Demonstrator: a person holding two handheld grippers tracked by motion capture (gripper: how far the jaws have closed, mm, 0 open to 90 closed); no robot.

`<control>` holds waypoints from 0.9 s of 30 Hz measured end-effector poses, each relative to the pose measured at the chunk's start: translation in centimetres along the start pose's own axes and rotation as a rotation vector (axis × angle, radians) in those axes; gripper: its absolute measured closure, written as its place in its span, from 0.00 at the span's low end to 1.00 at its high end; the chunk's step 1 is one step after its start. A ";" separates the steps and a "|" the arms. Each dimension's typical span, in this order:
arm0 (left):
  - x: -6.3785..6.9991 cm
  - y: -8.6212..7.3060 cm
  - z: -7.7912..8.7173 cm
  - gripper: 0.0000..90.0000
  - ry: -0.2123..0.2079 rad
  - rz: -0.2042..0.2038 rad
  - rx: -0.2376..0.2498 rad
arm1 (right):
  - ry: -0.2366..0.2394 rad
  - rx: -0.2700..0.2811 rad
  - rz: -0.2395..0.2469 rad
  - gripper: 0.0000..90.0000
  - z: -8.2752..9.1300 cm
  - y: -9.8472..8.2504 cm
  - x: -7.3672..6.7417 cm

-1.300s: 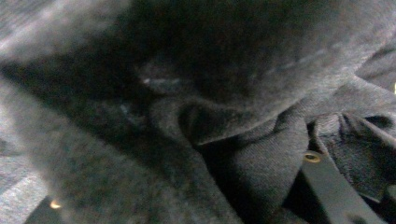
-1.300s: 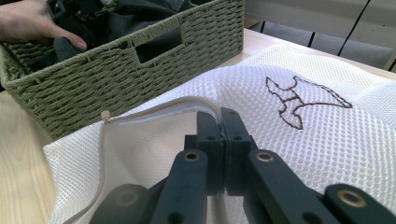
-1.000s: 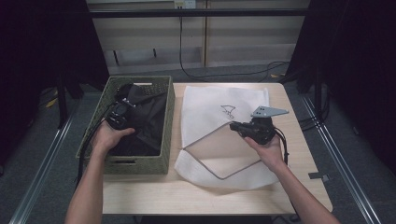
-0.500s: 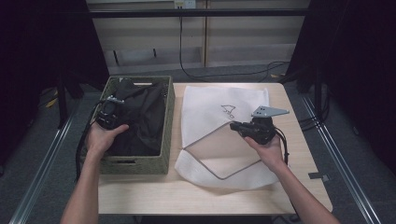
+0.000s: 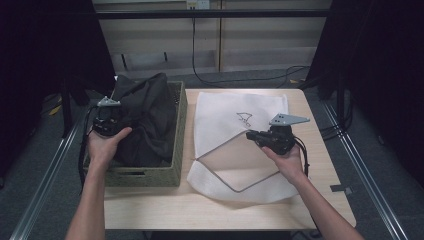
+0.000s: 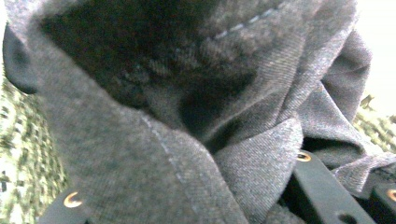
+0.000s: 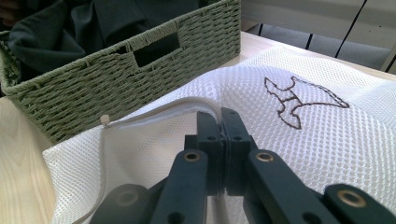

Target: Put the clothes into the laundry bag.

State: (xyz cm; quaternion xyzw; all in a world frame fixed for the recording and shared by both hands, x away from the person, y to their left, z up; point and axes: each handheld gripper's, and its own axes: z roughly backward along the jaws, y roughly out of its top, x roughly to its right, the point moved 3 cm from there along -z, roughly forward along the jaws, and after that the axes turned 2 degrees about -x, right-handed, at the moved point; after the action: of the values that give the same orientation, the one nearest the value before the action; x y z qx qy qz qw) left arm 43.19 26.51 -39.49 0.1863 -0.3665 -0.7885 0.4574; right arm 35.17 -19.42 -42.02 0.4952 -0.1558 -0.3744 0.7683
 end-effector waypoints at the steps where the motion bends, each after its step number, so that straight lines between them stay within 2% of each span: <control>1: 0.0 0.2 0.3 0.75 -0.002 0.011 0.027 | 0.000 -0.001 0.001 0.99 0.0 0.0 0.0; 9: -0.1 1.0 1.7 0.75 -0.005 0.009 0.081 | 0.000 0.000 -0.001 0.99 0.1 0.0 0.0; 15: 0.0 1.7 3.2 0.75 -0.023 0.026 0.171 | -0.004 0.003 -0.003 0.99 0.2 0.1 0.1; 20: 0.2 2.1 4.2 0.75 -0.028 0.013 0.218 | -0.004 0.005 -0.004 0.99 0.3 0.1 0.1; 21: 0.3 2.2 4.6 0.75 -0.035 0.011 0.243 | -0.004 0.005 -0.003 0.99 0.3 0.1 0.1; 22: 0.3 2.2 4.6 0.75 -0.035 0.011 0.243 | -0.004 0.005 -0.002 0.99 0.3 0.1 0.1; 23: 0.3 2.3 4.9 0.75 -0.044 0.017 0.270 | -0.004 0.004 0.001 0.99 0.3 0.1 0.1; 27: 0.6 2.5 5.7 0.75 -0.061 0.012 0.308 | 0.000 0.005 -0.001 0.99 0.3 0.1 0.2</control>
State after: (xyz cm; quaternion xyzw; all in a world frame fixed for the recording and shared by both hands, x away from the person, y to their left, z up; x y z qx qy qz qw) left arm 40.74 27.58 -33.82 0.2278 -0.4980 -0.7254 0.4169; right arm 35.12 -19.73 -41.84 0.4972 -0.1565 -0.3742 0.7669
